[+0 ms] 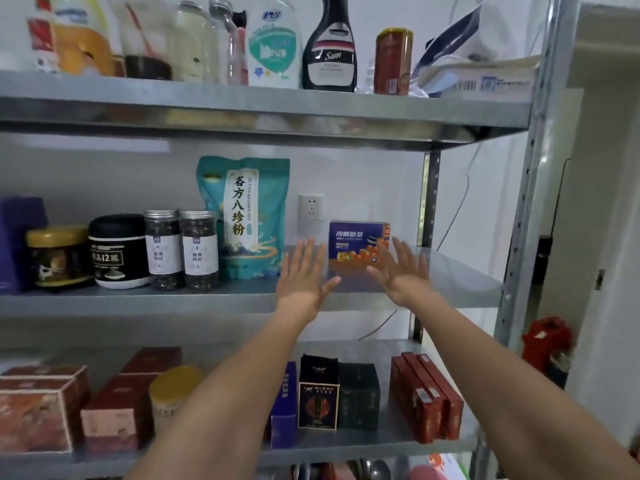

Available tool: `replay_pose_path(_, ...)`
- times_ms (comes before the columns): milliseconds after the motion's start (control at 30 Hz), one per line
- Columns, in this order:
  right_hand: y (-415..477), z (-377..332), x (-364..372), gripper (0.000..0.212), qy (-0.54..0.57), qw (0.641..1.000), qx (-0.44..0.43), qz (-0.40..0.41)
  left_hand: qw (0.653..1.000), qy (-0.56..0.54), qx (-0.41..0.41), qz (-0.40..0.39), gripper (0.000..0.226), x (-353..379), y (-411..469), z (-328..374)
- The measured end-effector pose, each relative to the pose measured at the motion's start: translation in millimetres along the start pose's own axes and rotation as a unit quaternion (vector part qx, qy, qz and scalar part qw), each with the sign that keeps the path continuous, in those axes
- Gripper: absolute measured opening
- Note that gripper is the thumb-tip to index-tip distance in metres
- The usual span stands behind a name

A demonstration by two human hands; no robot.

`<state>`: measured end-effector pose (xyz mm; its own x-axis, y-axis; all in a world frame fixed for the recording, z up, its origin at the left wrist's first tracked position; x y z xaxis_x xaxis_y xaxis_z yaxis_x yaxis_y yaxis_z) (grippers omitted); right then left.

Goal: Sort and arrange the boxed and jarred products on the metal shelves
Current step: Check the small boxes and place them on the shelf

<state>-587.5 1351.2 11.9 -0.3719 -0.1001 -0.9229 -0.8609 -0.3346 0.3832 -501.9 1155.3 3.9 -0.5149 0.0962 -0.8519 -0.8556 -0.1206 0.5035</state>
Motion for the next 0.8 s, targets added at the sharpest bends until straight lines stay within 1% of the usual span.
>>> replay_pose_path(100,30.6,7.7,5.9,0.07,-0.037,0.999,0.003,0.012,0.999,-0.028,0.012,0.029,0.072,6.3,16.4,-10.7)
replay_pose_path(233,69.3,15.1,4.2,0.08,-0.052,0.996,-0.013,0.074,0.997,-0.013,0.035,0.062,0.071,20.6,16.6,-17.0)
replay_pose_path(267,77.2,16.3,2.7,0.085,-0.051,0.995,-0.019,0.085,0.997,-0.008,0.037,0.069,0.069,22.3,17.1,-17.5)
replay_pose_path(367,97.5,14.9,0.9,0.112,-0.062,0.994,-0.023,0.089,0.997,-0.003,0.032,0.077,0.063,25.7,20.8,-19.2)
replay_pose_path(400,104.1,14.4,2.3,0.111,-0.054,0.995,-0.018,0.084,0.997,-0.001,0.03,0.078,0.063,26.5,21.8,-19.6)
replay_pose_path(467,113.3,11.6,6.5,0.09,-0.019,0.999,-0.012,0.047,0.997,0.003,0.028,0.078,0.065,27.3,22.7,-19.8)
replay_pose_path(500,116.1,10.4,7.0,0.087,-0.005,0.999,-0.017,0.039,0.997,0.003,0.026,0.076,0.067,27.3,22.3,-19.8)
replay_pose_path(533,117.6,9.6,6.6,0.087,-0.002,0.999,-0.021,0.047,0.997,0.001,0.024,0.072,0.071,27.1,21.6,-19.4)
replay_pose_path(600,118.6,8.9,-0.4,0.083,-0.021,0.996,-0.015,0.091,0.998,-0.008,0.019,0.063,0.075,26.9,20.3,-19.1)
replay_pose_path(667,117.1,8.7,-11.5,0.069,-0.023,0.992,-0.001,0.126,0.999,-0.019,0.013,0.048,0.074,27.3,20.5,-19.7)
replay_pose_path(733,114.7,9.9,-20.5,0.059,0.023,0.99,-0.005,0.137,0.999,-0.024,0.008,0.031,0.071,28.3,21.2,-20.4)
replay_pose_path(800,108.4,11.1,-26.6,0.053,0.118,0.987,-0.031,0.106,0.999,-0.033,0.004,0.014,0.068,27.9,22.5,-20.9)
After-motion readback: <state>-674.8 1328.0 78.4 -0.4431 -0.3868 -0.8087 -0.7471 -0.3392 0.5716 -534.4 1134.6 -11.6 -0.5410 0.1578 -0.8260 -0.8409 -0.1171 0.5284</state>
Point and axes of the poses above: each hand's wrist, its own y-axis towards the middle knuckle, its own x-axis out of the palm, z = x × y, the point moved 3 cm from there along y, towards the middle knuckle, and after that the axes turned 8 degrees about -y, right-handed, at the moved point
